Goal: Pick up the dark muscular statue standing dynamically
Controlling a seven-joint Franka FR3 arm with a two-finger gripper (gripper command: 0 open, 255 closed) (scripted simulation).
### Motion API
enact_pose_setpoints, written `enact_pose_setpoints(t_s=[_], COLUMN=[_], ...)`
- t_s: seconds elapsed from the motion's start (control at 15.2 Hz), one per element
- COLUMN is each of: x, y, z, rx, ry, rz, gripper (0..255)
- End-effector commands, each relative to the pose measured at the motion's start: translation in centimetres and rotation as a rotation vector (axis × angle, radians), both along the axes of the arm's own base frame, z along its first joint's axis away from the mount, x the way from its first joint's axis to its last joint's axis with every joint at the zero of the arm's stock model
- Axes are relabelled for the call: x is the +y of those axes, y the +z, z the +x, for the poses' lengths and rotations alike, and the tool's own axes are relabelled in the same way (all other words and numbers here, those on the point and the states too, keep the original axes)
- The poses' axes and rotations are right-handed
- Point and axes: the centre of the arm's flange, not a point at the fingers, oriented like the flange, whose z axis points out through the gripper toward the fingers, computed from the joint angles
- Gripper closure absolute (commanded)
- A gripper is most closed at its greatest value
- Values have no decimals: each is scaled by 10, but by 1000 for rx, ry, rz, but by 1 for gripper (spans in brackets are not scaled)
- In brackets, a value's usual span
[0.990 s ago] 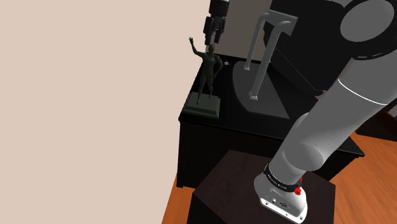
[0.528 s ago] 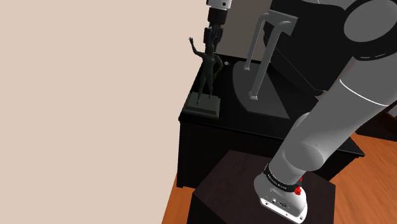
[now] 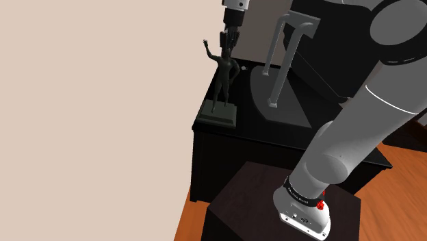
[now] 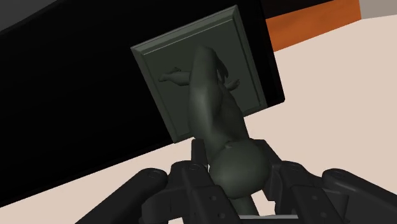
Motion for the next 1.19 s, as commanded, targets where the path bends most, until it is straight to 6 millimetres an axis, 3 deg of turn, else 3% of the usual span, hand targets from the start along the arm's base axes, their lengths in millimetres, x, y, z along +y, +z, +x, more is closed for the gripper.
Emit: enact_pose_setpoints(t_s=[0.0,0.99,1.12], x=[1,1,1], y=[-1,78,79], z=[0,0,0], rx=[3,3,3], ry=[-1,-1,-1], rz=[0,0,0], gripper=[255,255,255])
